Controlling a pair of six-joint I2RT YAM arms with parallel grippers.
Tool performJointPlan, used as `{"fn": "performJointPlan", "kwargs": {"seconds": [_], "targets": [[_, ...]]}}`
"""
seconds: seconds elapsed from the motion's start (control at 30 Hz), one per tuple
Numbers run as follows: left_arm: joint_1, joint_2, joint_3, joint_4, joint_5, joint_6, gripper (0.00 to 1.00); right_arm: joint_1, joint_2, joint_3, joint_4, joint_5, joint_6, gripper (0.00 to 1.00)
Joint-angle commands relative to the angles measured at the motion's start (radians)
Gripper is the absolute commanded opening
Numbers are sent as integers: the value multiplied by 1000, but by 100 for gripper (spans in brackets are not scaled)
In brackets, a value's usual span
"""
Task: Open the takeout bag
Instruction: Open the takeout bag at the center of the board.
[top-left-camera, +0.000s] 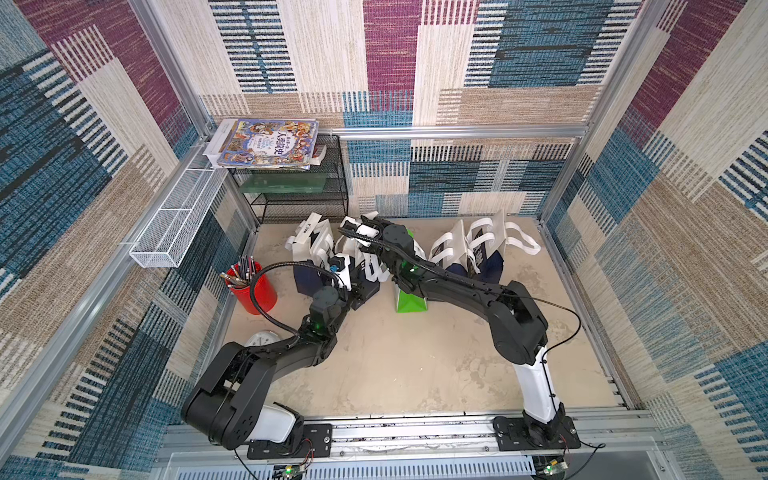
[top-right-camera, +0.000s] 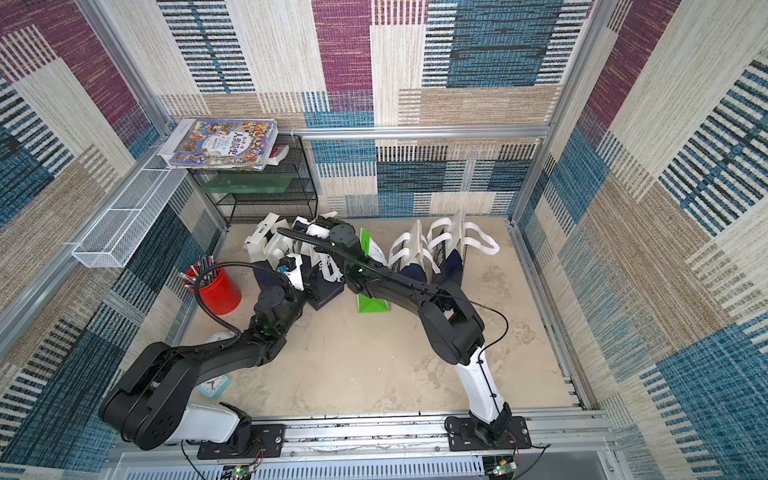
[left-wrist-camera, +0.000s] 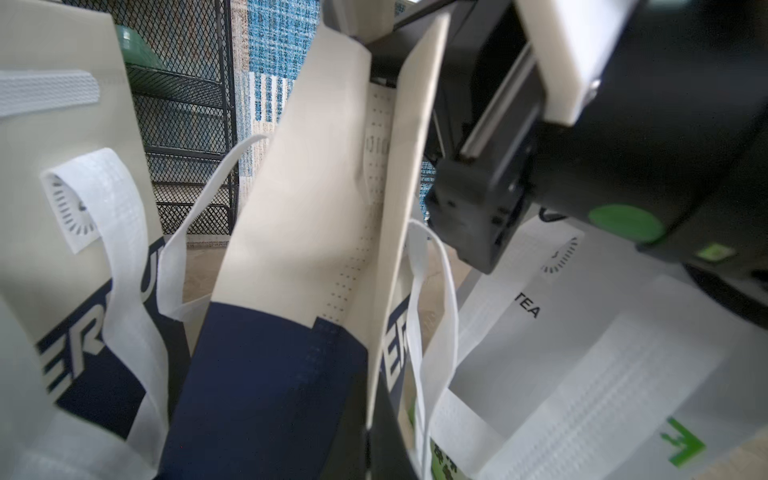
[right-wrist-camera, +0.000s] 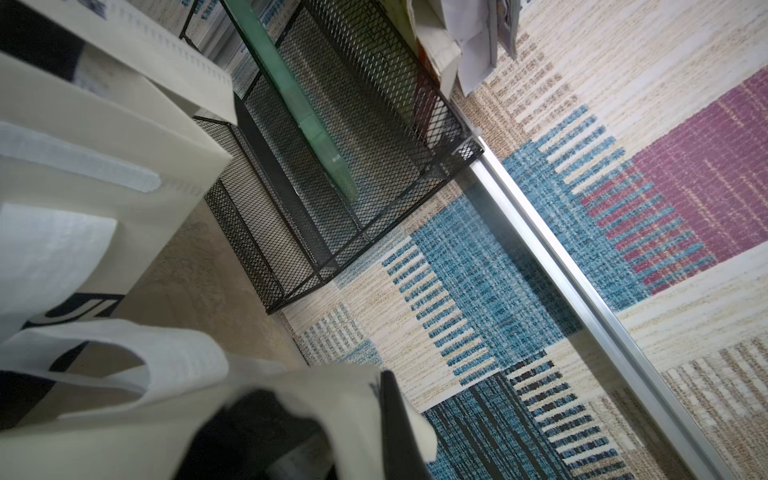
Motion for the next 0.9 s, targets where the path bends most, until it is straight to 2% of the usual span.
{"fn": "performJointPlan", "kwargs": {"seconds": [0.0, 0.17, 0.4, 0.53, 0.63, 0.87], "targets": [[-2, 6, 4, -55, -4, 9, 0, 10, -4, 25, -51, 69, -25, 0], [-2, 12, 16, -87, -22, 15, 0, 57, -20, 48, -110, 166, -137, 0], [-2, 14, 20, -114, -31, 21, 0, 80, -50, 69, -197, 214, -230, 0], [-2, 15, 18, -125, -37, 25, 0, 81, -47, 96, -246, 261, -360, 1], [-2, 14, 18, -127, -40, 27, 0, 79, -42, 113, -243, 312, -445, 10], [-4, 19, 18, -125, -48, 30, 0, 79, -60, 176, -326, 320, -414, 58]]}}
